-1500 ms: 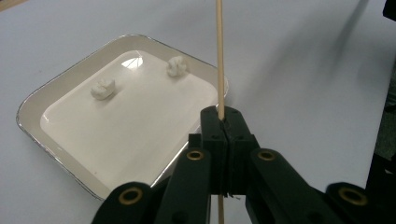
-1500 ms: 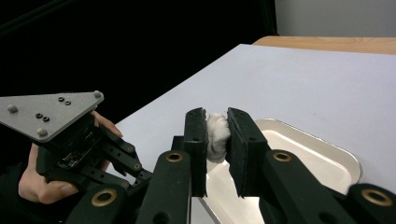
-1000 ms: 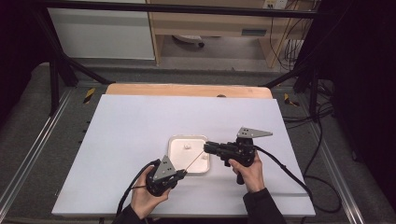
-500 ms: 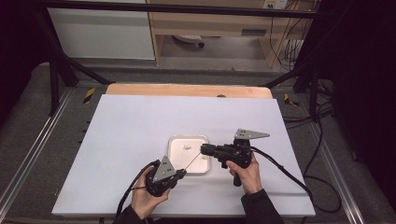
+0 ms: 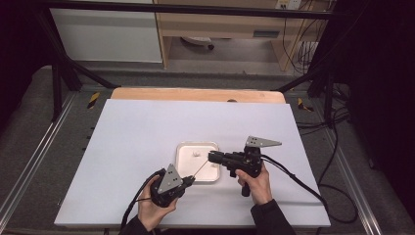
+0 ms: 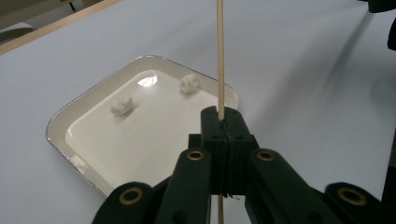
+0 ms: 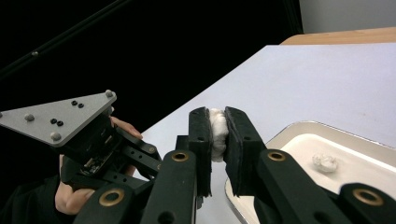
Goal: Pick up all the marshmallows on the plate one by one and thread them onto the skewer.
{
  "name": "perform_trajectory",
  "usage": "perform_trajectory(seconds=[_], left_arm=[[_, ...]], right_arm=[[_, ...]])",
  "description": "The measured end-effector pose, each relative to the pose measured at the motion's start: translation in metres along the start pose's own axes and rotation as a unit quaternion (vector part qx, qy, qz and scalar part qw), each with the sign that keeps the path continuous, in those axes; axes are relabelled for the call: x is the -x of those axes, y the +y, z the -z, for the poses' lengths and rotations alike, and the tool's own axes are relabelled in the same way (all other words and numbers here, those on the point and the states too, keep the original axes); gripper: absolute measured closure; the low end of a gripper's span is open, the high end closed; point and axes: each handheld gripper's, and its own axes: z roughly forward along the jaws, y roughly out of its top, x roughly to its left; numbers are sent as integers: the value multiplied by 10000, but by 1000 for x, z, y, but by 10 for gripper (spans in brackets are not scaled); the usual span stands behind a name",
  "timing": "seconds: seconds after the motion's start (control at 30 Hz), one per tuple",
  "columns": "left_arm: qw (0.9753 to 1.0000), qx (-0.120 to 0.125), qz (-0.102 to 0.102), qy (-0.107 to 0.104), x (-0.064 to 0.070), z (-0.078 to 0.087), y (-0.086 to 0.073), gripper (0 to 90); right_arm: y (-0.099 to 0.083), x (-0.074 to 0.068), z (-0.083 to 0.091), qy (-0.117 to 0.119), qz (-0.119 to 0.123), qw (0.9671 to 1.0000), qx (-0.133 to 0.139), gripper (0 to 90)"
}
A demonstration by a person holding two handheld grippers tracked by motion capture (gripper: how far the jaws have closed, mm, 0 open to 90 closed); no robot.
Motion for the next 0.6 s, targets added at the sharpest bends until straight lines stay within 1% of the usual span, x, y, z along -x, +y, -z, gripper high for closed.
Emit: perform_trajectory(seconds=[0.13, 0.23, 0.3, 0.43, 0.53, 0.6], left_arm=[[10000, -20, -40, 17, 1, -1, -1, 890], [10000, 13, -52, 35, 2, 0, 0, 890], [10000, -19, -45, -6, 2, 0, 1, 890], [10000, -30, -29, 19, 3, 0, 1, 890], [10000, -90, -6, 5, 4, 0, 1, 890], [9999, -110, -4, 5, 5, 0, 1, 890]], right_arm=[[-2, 0, -1, 17, -34, 10000, -26, 818], [-2, -1, -2, 82, -63, 9999, -5, 820], [-2, -1, -2, 150, -89, 9998, 14, 821], [-3, -3, -2, 104, -8, 9999, -19, 823], [-4, -4, -3, 68, 33, 10000, -54, 824], [-5, -4, -4, 83, 22, 9999, -63, 825]])
